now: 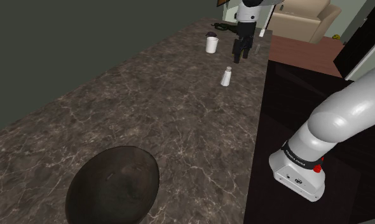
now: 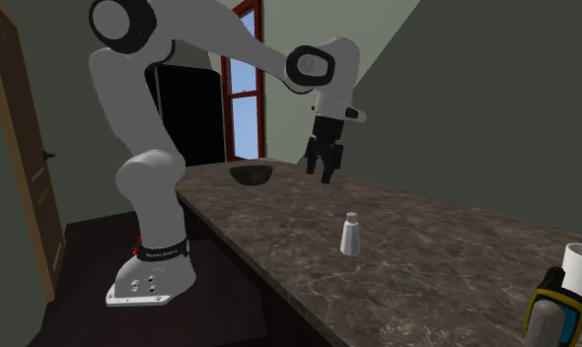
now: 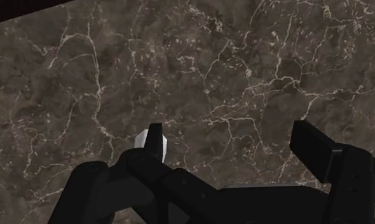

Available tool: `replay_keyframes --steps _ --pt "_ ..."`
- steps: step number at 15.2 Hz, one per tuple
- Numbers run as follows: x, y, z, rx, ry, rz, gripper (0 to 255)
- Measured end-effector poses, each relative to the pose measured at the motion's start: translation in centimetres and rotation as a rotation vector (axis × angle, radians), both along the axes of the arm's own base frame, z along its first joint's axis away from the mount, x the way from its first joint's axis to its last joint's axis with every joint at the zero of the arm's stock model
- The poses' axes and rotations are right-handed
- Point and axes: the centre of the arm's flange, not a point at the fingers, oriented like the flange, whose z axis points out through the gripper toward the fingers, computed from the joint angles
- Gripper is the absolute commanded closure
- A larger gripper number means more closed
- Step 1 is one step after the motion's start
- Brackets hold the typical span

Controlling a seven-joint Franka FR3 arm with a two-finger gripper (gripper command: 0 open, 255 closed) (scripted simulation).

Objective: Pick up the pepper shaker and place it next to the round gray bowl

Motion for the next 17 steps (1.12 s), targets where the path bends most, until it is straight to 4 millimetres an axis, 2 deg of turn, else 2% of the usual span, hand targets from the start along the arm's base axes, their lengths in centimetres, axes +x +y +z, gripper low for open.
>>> replay_keyframes --steps 9,11,17 --pt "8.1 -5.6 -5.5 0.011 0.026 -0.019 0" --pt "8.5 -6.0 -6.7 0.011 0.027 -0.020 0" --pt "8.0 -6.1 -9.7 0.011 0.028 -0.020 0"
